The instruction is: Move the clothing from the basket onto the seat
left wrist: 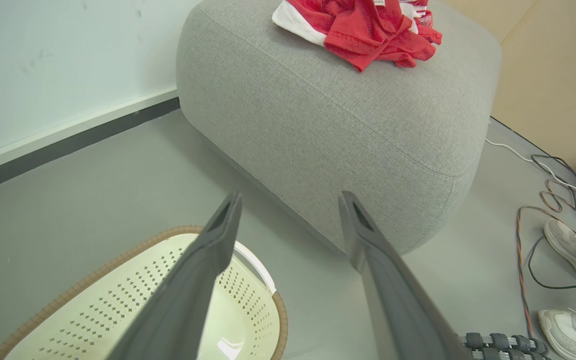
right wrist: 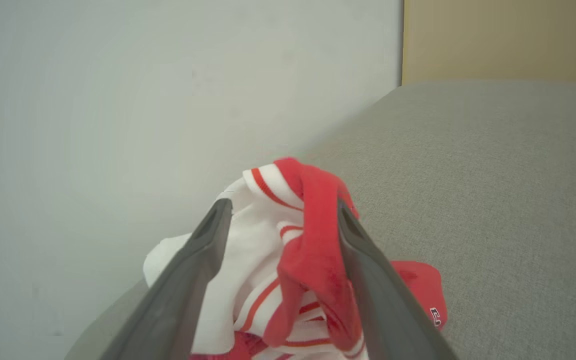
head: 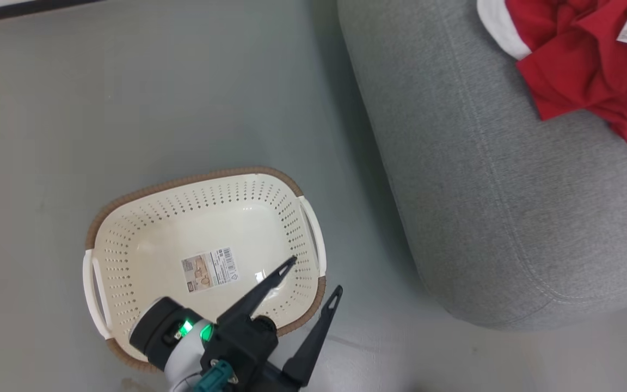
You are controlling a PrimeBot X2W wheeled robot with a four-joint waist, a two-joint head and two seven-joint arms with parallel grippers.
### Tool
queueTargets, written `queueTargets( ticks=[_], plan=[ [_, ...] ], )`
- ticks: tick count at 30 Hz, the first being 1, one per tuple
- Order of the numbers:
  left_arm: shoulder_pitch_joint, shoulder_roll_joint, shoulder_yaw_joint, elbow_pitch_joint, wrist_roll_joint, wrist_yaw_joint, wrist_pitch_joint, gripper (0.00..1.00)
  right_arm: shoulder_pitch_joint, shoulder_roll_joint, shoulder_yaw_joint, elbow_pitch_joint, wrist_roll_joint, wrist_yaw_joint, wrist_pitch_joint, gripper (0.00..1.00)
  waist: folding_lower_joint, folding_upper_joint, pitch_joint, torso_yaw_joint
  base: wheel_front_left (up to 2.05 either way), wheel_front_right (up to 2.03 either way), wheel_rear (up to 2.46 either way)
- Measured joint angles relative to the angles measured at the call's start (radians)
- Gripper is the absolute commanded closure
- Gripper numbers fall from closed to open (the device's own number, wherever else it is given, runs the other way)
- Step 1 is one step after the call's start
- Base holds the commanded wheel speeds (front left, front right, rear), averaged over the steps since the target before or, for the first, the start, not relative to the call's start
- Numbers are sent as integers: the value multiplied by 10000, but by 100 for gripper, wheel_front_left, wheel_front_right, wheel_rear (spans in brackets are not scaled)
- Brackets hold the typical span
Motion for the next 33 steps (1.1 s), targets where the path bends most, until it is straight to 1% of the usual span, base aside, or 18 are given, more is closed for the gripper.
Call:
queueTargets(
  ticks=[2,4,5,7,10,15,21,23,28,33],
  plan=[
    [-105,-88,82,94,-19,2,-58,0,298,153,173,-90,-173,165,-6,0,-1,0,-93,-61,0,0,0],
    [-176,-146,159,244,-33,2,-148,0,755,247,336,-184,-332,420,-12,0,0,0,-205,-113,0,0,0],
    [-210,-173,199,343,-48,2,-196,0,986,251,410,-190,-407,470,-13,0,0,0,-267,-134,0,0,0],
    [-324,-284,349,654,-144,6,-372,0,1783,267,583,-284,-550,715,-17,0,0,0,-493,-181,0,0,0],
    [-338,-360,541,972,-416,58,-581,0,2677,389,681,-472,-738,853,-29,0,-1,0,-762,-207,0,0,0],
    [-310,-474,826,1601,-635,128,-988,0,4028,832,815,-1101,-1089,867,-48,0,-2,0,-1299,-227,0,0,0],
    [-47,-786,913,2230,-771,176,-1467,0,5578,1099,941,-2291,-1586,851,-56,0,-2,-1,-2051,-181,0,0,0],
    [30,-943,915,2433,-978,190,-1641,0,6071,1172,982,-2769,-1766,794,-59,0,-2,-1,-2313,-129,0,0,0],
    [272,-1266,934,2978,-1164,255,-1979,0,7192,1331,1030,-3795,-2075,709,-61,0,-3,-2,-2960,110,0,0,0],
    [585,-1555,1070,3486,-1266,349,-2284,0,8342,1546,1106,-4671,-2305,679,-61,0,-4,-2,-3549,544,0,0,0]
  ],
)
